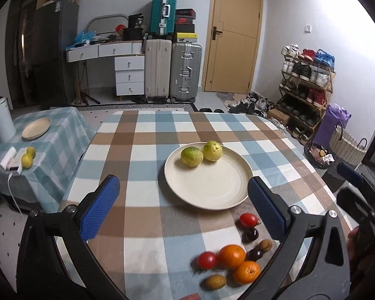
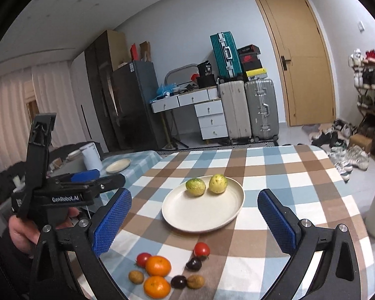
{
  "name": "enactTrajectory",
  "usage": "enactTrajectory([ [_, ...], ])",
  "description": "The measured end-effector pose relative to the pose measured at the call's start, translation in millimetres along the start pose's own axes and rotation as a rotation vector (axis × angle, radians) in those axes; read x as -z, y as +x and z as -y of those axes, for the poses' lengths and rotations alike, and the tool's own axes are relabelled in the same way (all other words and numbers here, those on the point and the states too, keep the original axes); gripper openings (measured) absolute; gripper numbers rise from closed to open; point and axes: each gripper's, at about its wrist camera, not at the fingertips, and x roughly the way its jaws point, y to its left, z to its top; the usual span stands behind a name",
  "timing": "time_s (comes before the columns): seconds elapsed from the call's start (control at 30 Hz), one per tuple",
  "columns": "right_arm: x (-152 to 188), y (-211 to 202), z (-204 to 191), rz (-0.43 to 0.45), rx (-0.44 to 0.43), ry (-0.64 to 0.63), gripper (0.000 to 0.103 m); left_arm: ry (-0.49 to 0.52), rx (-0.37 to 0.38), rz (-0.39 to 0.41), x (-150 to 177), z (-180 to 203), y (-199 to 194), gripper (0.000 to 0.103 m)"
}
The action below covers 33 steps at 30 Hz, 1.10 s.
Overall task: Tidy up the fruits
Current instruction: 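Withdraw both tools from the plate back toward the fruits, then grasp the large orange with the right tool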
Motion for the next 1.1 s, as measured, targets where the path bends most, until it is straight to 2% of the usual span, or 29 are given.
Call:
enactTrajectory([
  [0.23, 29, -5, -14, -0.073, 0.001, -0.020, 0.103, -0.029, -0.008, -0.003, 39, -9, -14, 0.102],
  [0.5, 73, 3, -27, -0.190, 0.016, -0.004, 0.103, -0.069, -0.033, -0.078, 86, -26, -9, 0.102],
  [0.73, 101, 20, -37, -0.280, 0.012, 0.012, 0.103, -0.105, -0.043, -0.133, 109, -40, 5, 0.102],
  [0.87, 110, 29, -46, -0.311, -0.010, 0.009, 0.102, -0.109, -0.047, -0.138, 115, -47, 8, 0.102],
  [0.97, 113, 35, -51, -0.334, -0.023, 0.005, 0.096, -0.119, -0.050, -0.140, 117, -52, 9, 0.102],
  [1.1, 118, 47, -51, -0.379, -0.035, 0.034, 0.081, -0.132, -0.052, -0.143, 120, -59, 10, 0.102],
])
